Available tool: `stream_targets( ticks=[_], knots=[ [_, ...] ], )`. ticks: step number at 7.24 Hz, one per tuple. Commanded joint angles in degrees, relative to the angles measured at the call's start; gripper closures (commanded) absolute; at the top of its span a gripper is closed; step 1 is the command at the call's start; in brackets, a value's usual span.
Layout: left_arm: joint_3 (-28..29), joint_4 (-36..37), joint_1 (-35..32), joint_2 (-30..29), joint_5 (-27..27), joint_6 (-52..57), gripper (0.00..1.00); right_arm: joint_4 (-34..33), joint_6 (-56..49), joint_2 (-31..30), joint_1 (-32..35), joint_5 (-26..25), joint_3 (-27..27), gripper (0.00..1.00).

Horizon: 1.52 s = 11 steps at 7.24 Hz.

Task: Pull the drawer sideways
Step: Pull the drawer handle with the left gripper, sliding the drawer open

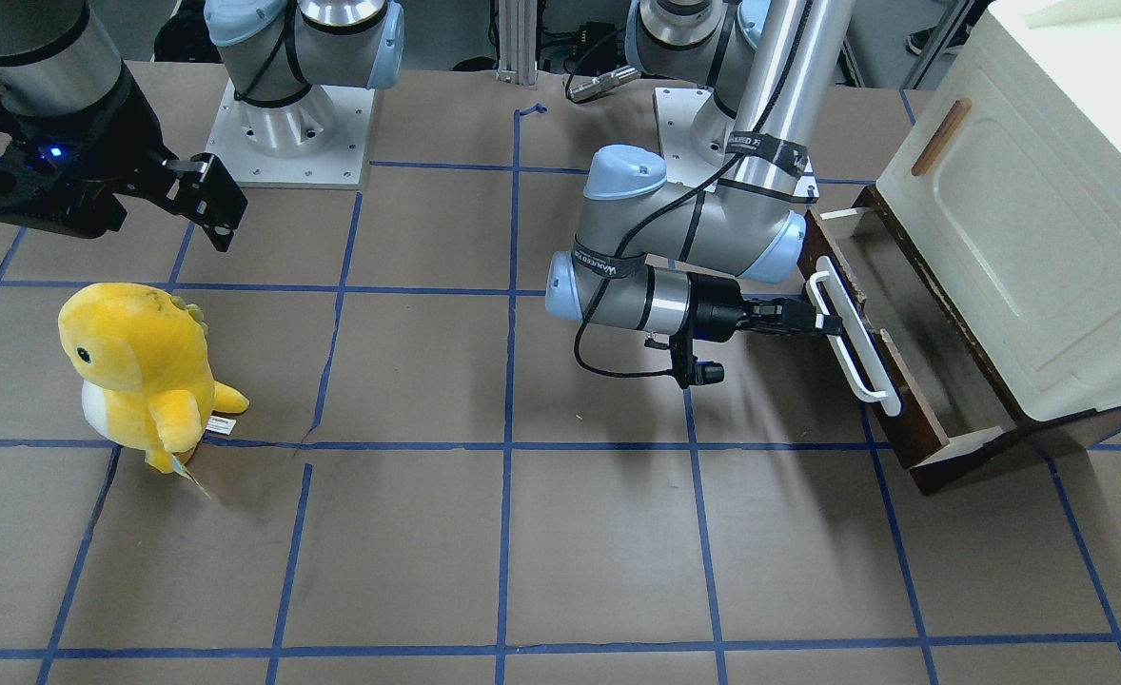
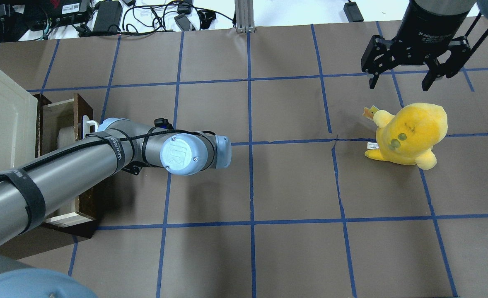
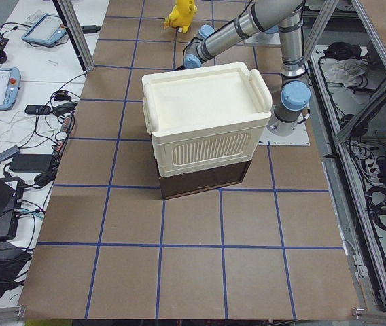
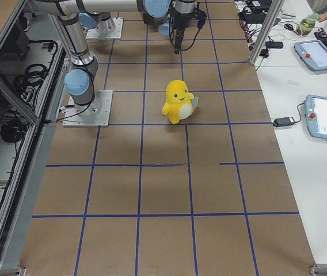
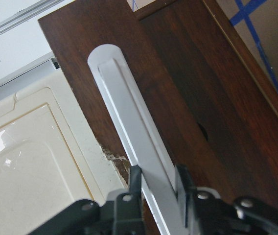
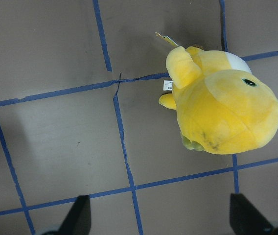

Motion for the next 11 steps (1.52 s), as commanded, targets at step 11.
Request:
stream_targets(
  ticks=[11],
  knots=[
    [0.86, 0.09, -2.78, 0.00, 0.00, 4.05, 0.68, -0.01, 0.00, 0.00, 0.02, 0.00, 0.00, 0.00]
  ],
)
